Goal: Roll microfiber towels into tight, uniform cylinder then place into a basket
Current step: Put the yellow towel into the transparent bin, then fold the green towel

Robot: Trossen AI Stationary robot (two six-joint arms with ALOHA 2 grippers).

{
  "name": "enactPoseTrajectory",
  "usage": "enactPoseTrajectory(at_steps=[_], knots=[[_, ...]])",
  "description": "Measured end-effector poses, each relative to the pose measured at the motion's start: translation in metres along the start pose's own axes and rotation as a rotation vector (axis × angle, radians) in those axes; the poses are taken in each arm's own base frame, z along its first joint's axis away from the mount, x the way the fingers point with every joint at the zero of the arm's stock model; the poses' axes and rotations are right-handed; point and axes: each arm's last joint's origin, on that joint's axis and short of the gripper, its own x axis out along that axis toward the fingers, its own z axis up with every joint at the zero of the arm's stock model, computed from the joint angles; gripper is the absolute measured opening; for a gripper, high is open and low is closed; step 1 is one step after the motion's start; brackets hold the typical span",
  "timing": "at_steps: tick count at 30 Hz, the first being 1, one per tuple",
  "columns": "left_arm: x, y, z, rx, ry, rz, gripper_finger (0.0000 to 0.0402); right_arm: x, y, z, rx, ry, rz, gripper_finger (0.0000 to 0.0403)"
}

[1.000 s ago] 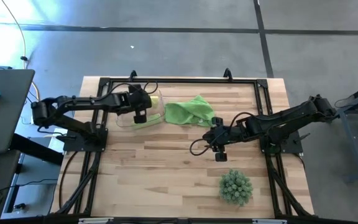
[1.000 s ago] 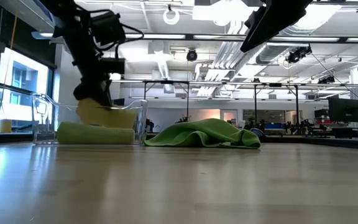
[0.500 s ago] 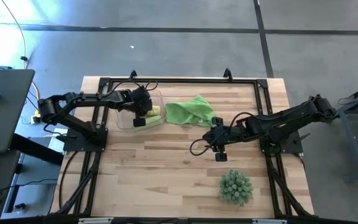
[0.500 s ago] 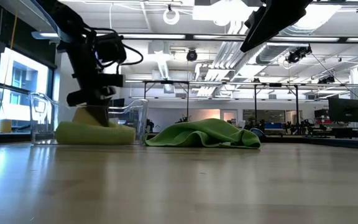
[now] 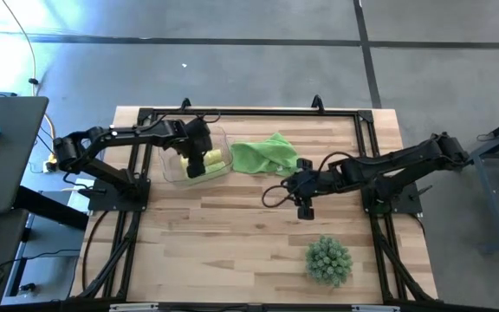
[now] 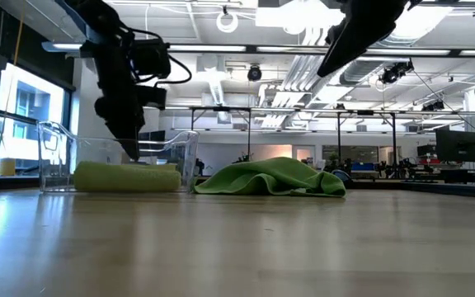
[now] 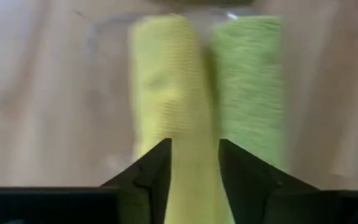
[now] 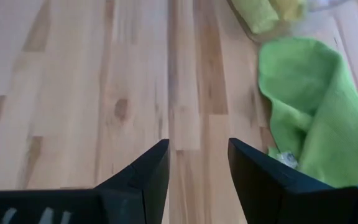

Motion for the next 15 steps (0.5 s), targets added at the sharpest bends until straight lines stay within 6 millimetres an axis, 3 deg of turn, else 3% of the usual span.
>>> enactPoseTrajectory(at_steps=[6, 12, 15], knots=[[-0.012, -0.008, 0.004, -0.022, 0.040, -0.114, 0.0160, 0.001, -0.008, -0.006, 0.012, 0.067, -0.025, 0.0155], [-0.040, -0.023, 0.025, -0.012, 0.022, -0.117, 0.0159, 0.007, -0.025, -0.004, -0.004, 0.053, -0.104, 0.0156], [-0.053, -0.038, 0.035, 0.000, 0.004, -0.138, 0.0154, 0.020, -0.036, -0.018, -0.035, 0.077, -0.150, 0.0156]])
